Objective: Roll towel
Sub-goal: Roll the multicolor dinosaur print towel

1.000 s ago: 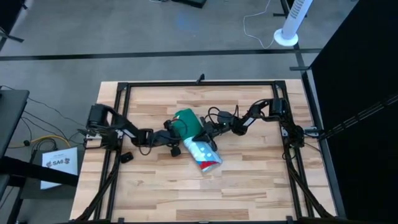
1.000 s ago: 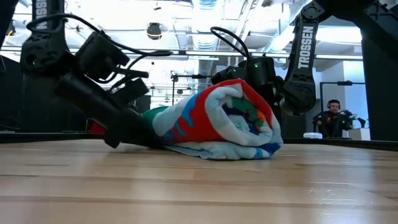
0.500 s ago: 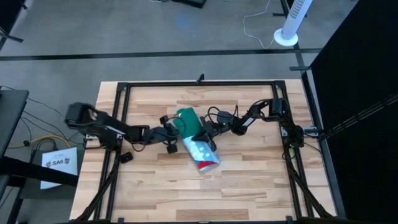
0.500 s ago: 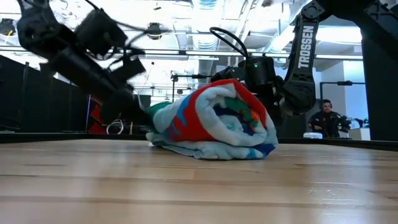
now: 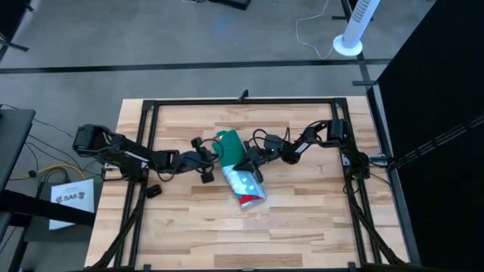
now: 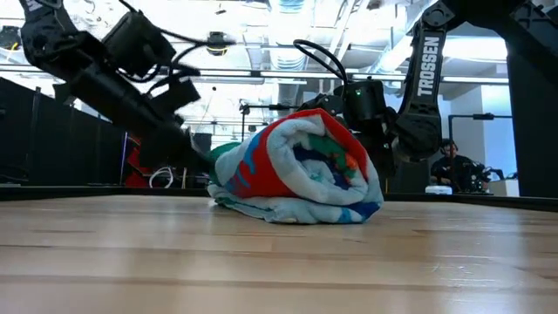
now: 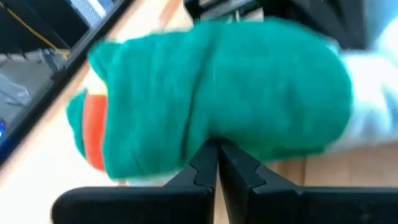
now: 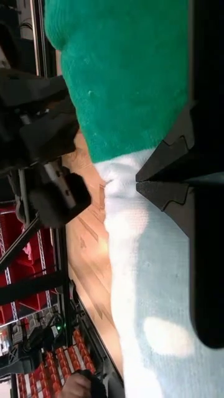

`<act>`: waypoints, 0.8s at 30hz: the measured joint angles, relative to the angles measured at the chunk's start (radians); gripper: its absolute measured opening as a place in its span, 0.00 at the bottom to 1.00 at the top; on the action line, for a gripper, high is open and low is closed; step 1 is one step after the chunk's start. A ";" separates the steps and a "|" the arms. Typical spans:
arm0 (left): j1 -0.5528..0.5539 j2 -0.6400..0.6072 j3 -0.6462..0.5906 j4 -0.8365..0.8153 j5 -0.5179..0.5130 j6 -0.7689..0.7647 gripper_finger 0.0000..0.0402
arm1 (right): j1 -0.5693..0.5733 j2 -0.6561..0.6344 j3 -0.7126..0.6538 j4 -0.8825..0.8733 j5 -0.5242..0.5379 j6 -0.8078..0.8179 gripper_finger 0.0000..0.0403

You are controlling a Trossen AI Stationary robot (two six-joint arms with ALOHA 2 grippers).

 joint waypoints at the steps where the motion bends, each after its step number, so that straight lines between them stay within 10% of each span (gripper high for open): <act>1: 0.000 0.007 -0.002 -0.010 0.000 -0.011 0.00 | 0.000 0.000 0.000 0.000 -0.001 0.000 0.00; 7: 0.000 0.009 -0.005 -0.155 -0.001 -0.123 0.00 | 0.000 0.000 0.000 0.001 -0.004 0.007 0.00; 24: 0.111 0.330 0.005 0.375 0.067 -0.018 0.00 | 0.002 0.000 -0.001 0.011 -0.008 -0.001 0.00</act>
